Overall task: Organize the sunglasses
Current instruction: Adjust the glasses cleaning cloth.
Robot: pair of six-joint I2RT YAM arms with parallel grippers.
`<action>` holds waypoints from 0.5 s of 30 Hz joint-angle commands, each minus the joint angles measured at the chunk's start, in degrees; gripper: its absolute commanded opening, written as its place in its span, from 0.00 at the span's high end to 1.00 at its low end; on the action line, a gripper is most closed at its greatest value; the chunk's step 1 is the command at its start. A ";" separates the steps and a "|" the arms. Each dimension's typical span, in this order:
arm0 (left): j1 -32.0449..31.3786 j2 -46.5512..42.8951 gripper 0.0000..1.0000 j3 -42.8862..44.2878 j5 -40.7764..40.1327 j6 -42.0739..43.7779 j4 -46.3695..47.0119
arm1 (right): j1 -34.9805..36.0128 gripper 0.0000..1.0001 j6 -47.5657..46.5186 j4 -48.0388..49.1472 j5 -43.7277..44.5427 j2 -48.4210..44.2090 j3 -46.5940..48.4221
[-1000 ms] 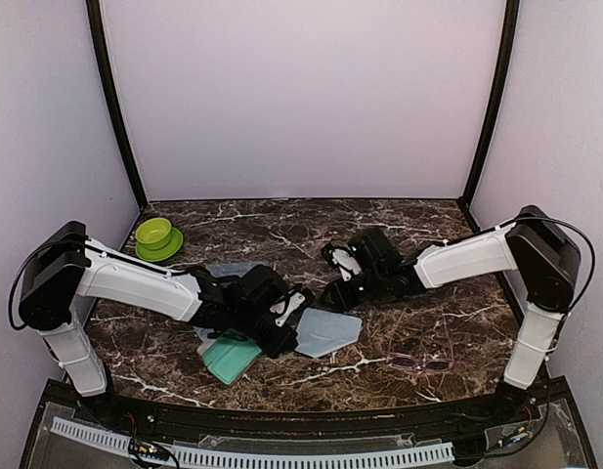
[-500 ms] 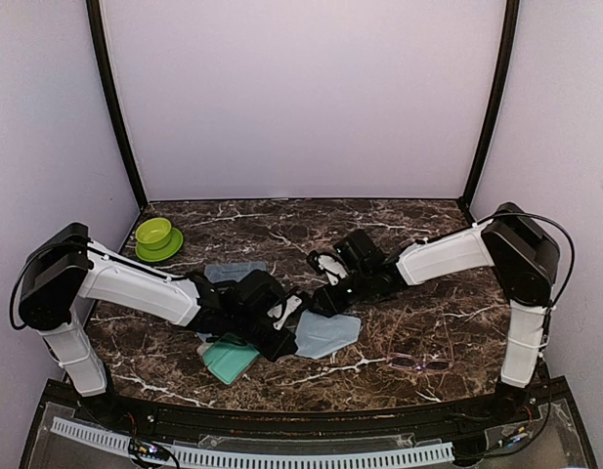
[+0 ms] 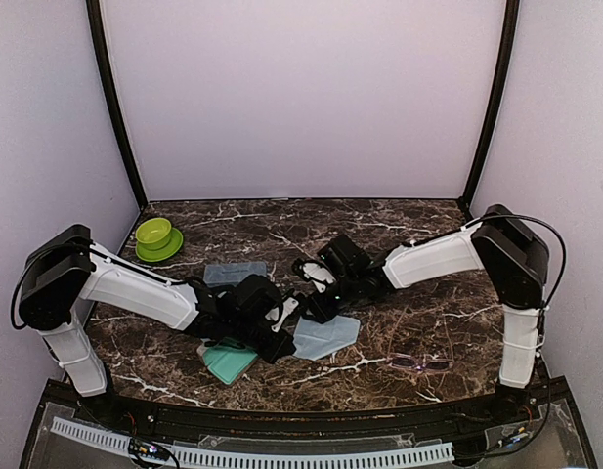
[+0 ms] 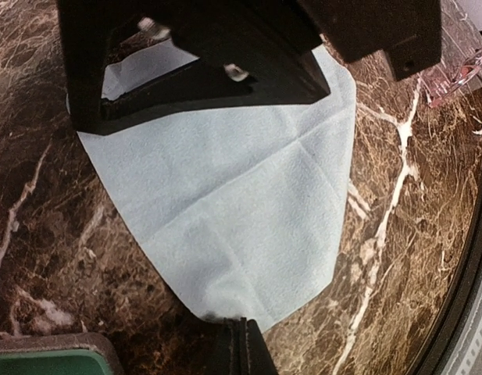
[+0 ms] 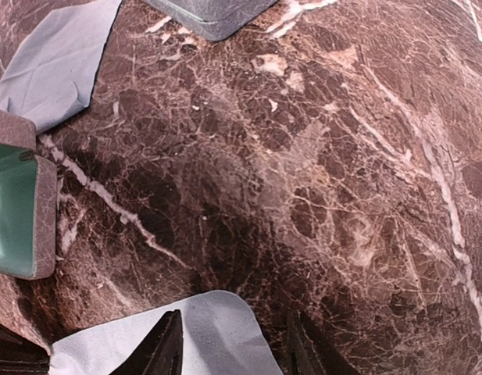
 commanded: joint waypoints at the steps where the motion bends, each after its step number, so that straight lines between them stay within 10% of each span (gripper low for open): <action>1: -0.35 -0.08 1.00 -1.00 -0.71 -0.49 1.00 | 1.18 0.56 -1.37 -2.02 3.42 1.80 1.10; 15: -0.35 -0.38 1.00 -2.25 -1.53 -1.17 2.52 | 3.86 0.66 -2.32 0.43 9.26 1.21 -4.31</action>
